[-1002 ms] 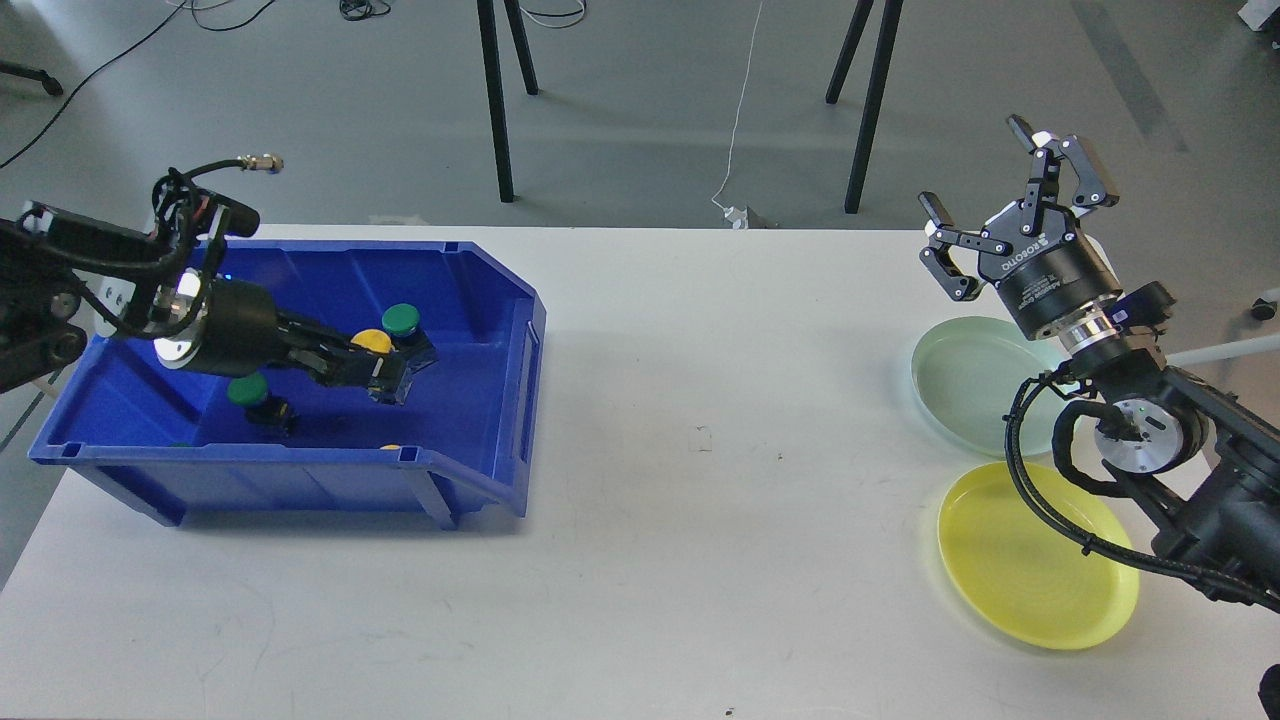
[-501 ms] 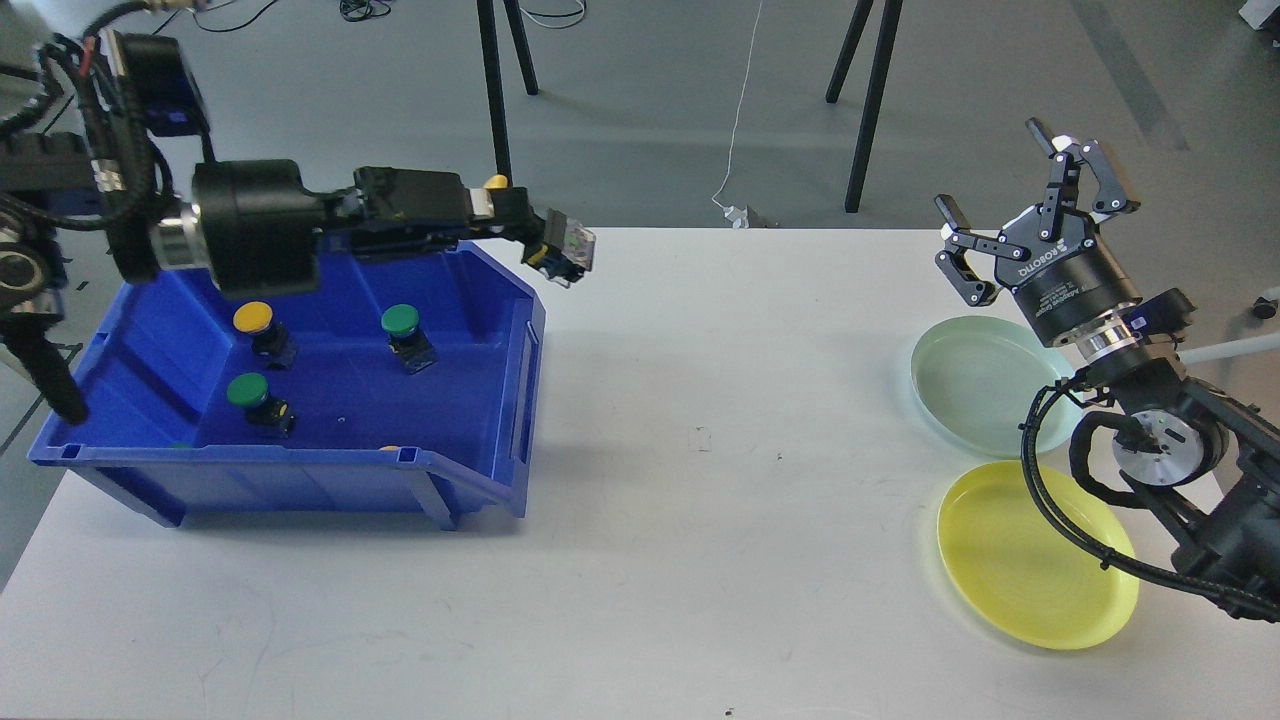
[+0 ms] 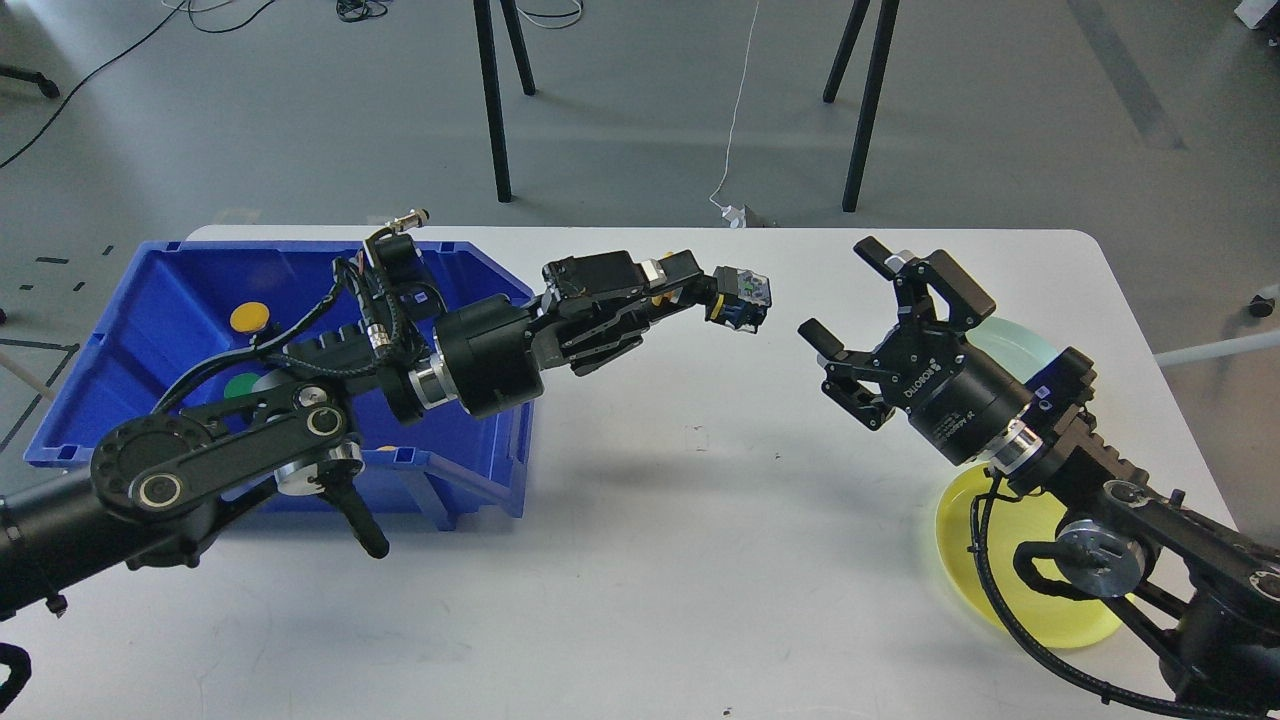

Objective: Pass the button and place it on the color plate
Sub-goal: 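Lift the button and carry it toward the right gripper, then grasp the button with the right gripper and release the left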

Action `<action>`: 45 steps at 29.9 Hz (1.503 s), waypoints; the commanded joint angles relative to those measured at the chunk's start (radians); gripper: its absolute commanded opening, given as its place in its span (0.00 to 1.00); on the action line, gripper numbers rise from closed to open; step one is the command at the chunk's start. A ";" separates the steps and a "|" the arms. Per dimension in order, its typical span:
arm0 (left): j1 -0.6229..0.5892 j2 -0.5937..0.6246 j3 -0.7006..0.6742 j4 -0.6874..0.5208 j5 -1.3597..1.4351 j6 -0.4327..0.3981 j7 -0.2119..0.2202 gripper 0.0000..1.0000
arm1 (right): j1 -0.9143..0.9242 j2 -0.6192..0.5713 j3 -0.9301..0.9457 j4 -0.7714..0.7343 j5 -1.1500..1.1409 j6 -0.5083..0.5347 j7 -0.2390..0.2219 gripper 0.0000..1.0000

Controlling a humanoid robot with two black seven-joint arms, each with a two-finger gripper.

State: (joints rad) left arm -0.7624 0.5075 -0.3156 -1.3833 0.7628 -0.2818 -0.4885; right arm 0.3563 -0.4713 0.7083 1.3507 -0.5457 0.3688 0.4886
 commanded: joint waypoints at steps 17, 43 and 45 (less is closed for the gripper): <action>0.003 -0.003 0.003 0.003 0.004 0.001 0.000 0.06 | 0.015 0.066 -0.007 0.087 0.012 -0.005 0.000 0.99; 0.003 -0.006 0.001 0.004 0.003 0.004 0.000 0.06 | 0.015 0.103 -0.023 0.130 0.003 -0.089 0.000 0.17; 0.005 -0.006 0.000 0.004 0.003 0.004 0.000 0.06 | 0.012 0.102 -0.032 0.131 0.004 -0.119 0.000 0.12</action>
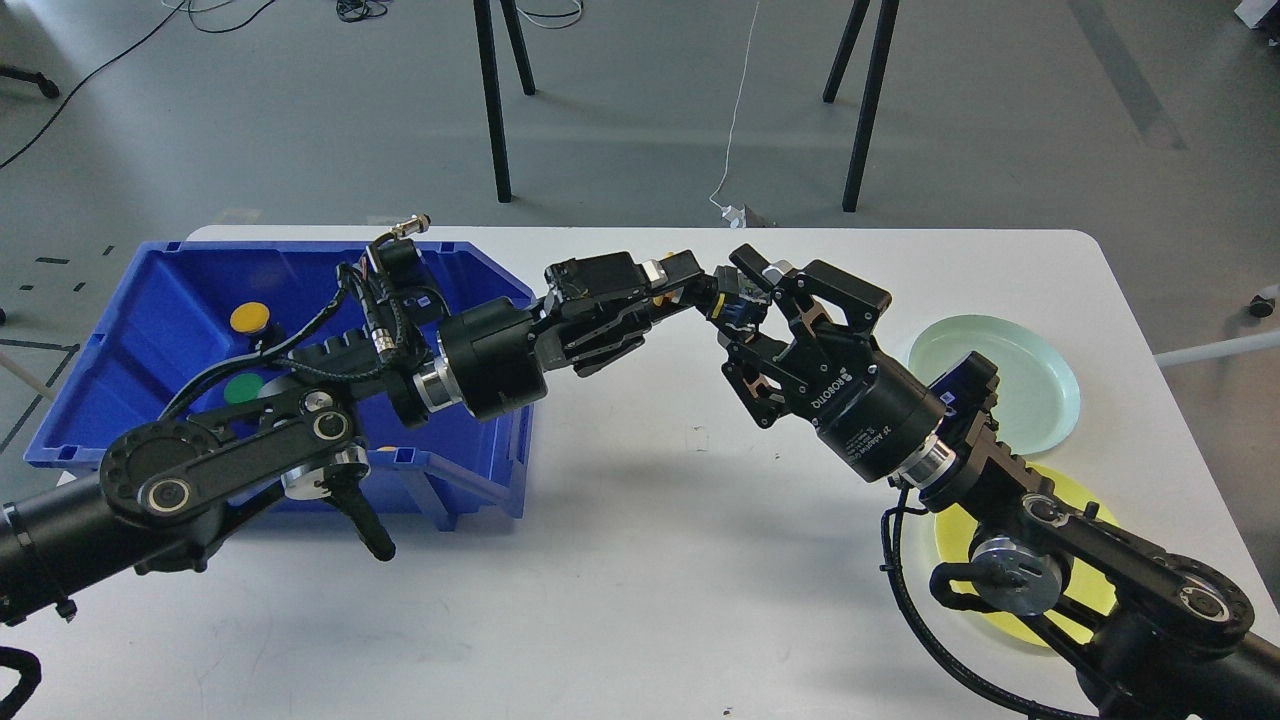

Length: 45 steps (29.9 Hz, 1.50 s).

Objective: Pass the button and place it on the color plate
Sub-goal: 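Grasp the button with the right gripper and release the left, then carry the button with the right gripper onto the yellow plate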

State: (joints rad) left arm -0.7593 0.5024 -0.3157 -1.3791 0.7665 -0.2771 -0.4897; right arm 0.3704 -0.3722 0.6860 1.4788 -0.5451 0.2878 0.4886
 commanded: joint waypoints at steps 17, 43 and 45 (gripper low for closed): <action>0.017 -0.004 -0.029 -0.001 -0.007 -0.004 0.001 0.88 | -0.031 -0.010 -0.008 0.035 0.011 -0.078 0.000 0.00; 0.026 -0.011 -0.031 0.005 -0.010 0.003 0.001 0.91 | -0.620 -0.462 0.274 -0.090 -0.001 -0.113 0.000 0.17; 0.026 -0.011 -0.031 0.005 -0.010 0.003 0.001 0.91 | -0.620 -0.462 0.271 -0.103 0.001 -0.111 0.000 0.25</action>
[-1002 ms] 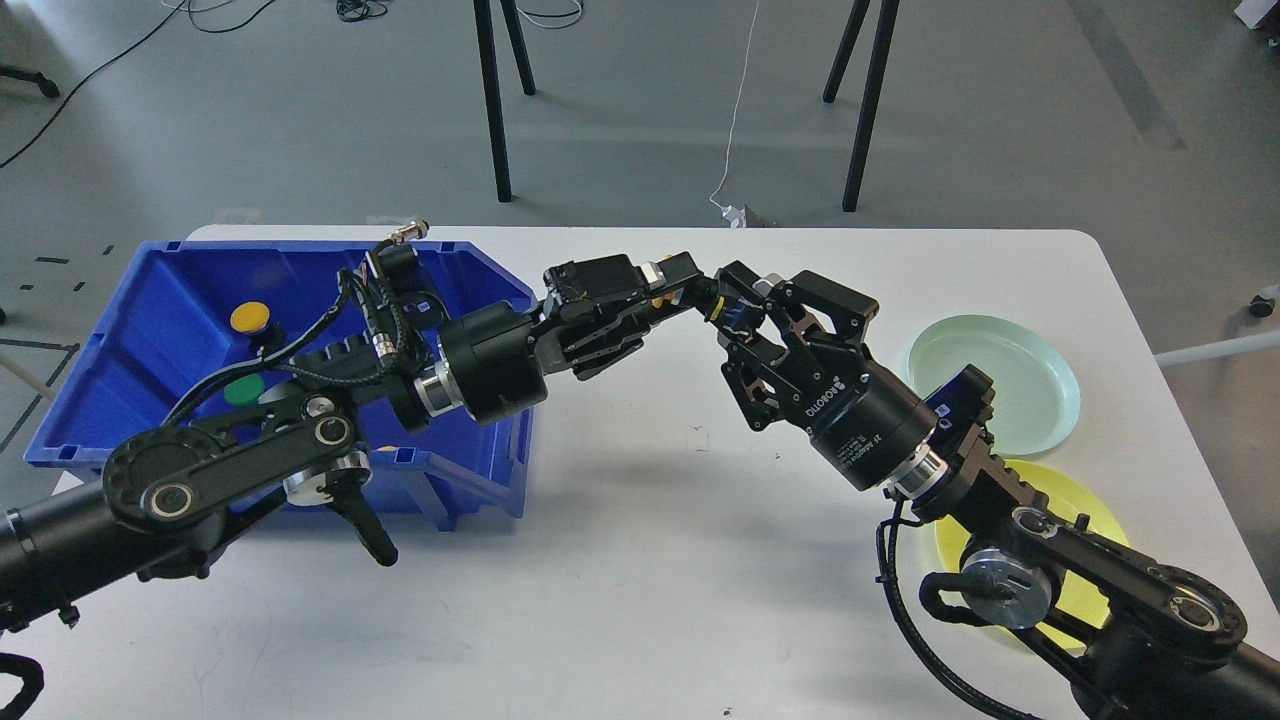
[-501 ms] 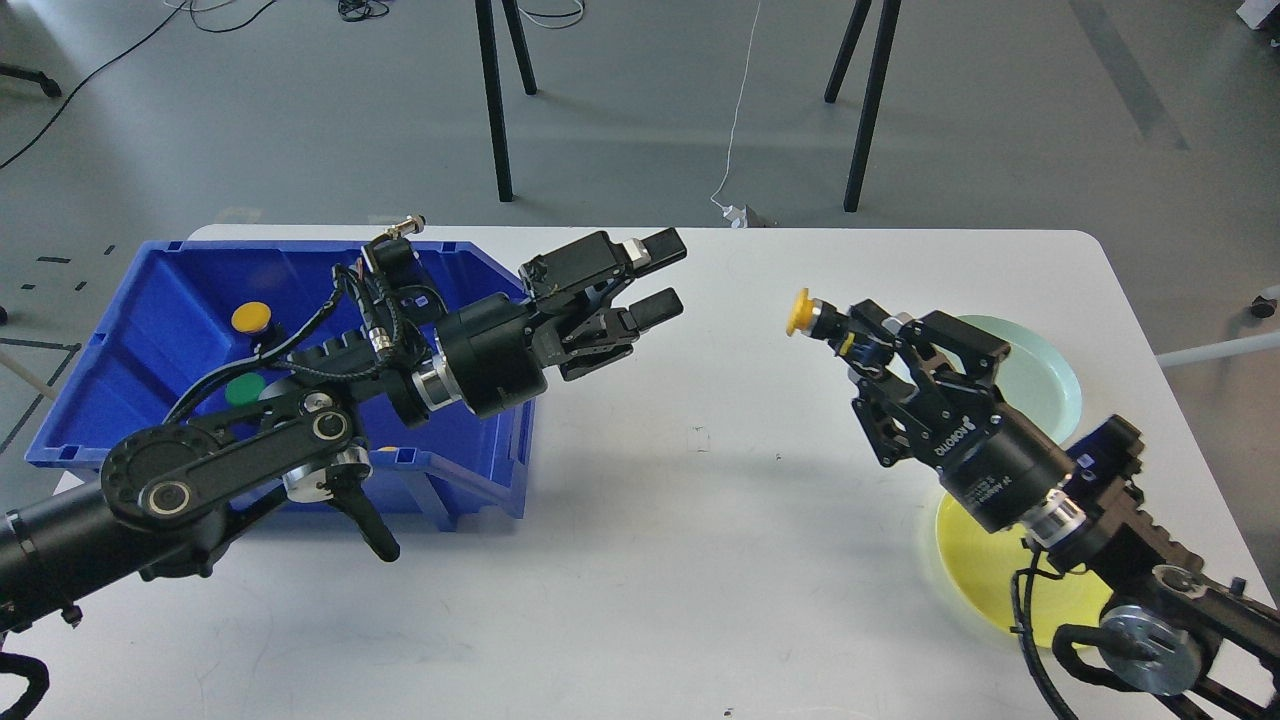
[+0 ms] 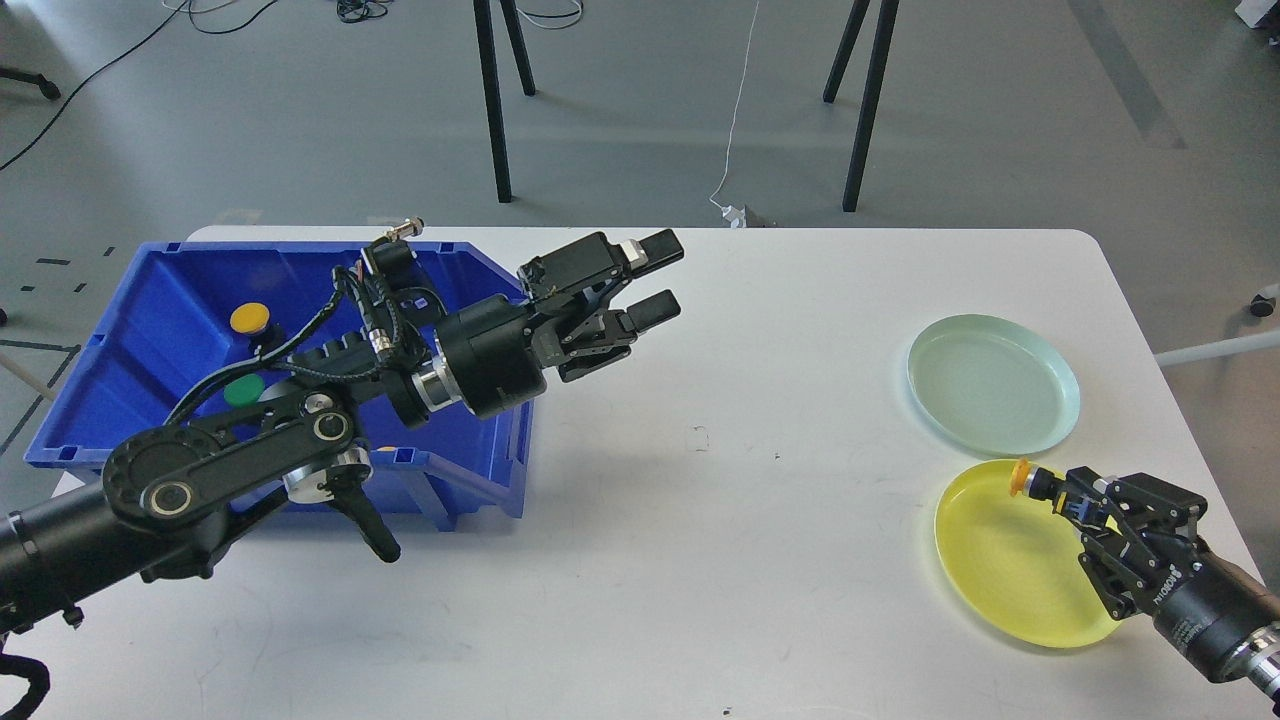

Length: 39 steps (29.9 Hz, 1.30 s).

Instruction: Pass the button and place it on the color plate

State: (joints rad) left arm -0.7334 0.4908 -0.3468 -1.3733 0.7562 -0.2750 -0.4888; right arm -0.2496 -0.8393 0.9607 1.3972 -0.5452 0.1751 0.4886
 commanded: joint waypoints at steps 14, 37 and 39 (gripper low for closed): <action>0.000 -0.003 0.000 0.000 0.000 0.002 0.000 0.91 | -0.051 0.005 -0.042 -0.024 0.008 0.009 0.000 0.56; -0.004 0.473 -0.067 -0.053 0.069 -0.067 0.000 0.97 | 0.038 0.003 0.154 0.005 0.273 0.314 0.000 0.96; -0.001 0.586 -0.066 -0.052 0.213 -0.070 0.000 0.97 | 0.076 0.003 0.161 0.002 0.324 0.314 0.000 0.96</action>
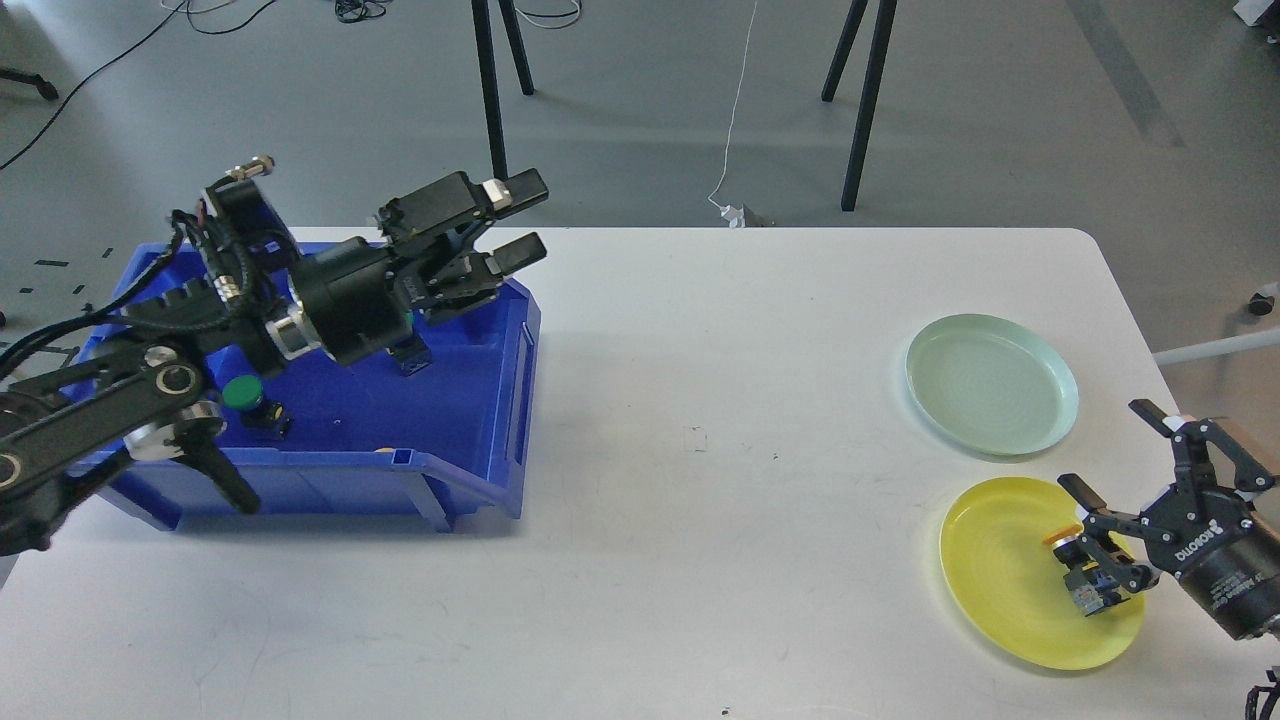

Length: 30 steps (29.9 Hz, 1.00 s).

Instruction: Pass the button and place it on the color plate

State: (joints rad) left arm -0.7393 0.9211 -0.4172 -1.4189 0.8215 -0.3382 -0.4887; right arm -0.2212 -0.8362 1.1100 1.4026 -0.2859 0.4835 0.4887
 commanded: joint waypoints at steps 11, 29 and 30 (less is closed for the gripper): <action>-0.009 0.256 0.047 0.171 0.740 -0.031 0.000 0.97 | 0.312 0.038 -0.001 -0.005 0.228 0.005 0.000 0.96; -0.009 0.006 0.074 0.481 0.950 -0.079 0.000 0.96 | 0.309 0.042 -0.002 -0.010 0.228 0.005 0.000 0.97; -0.008 -0.002 0.074 0.501 0.950 -0.079 0.000 0.96 | 0.309 0.042 -0.002 -0.010 0.228 0.005 0.000 0.97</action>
State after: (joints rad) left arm -0.7489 0.9414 -0.3458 -0.9502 1.7715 -0.4180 -0.4889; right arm 0.0878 -0.7941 1.1077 1.3922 -0.0582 0.4888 0.4886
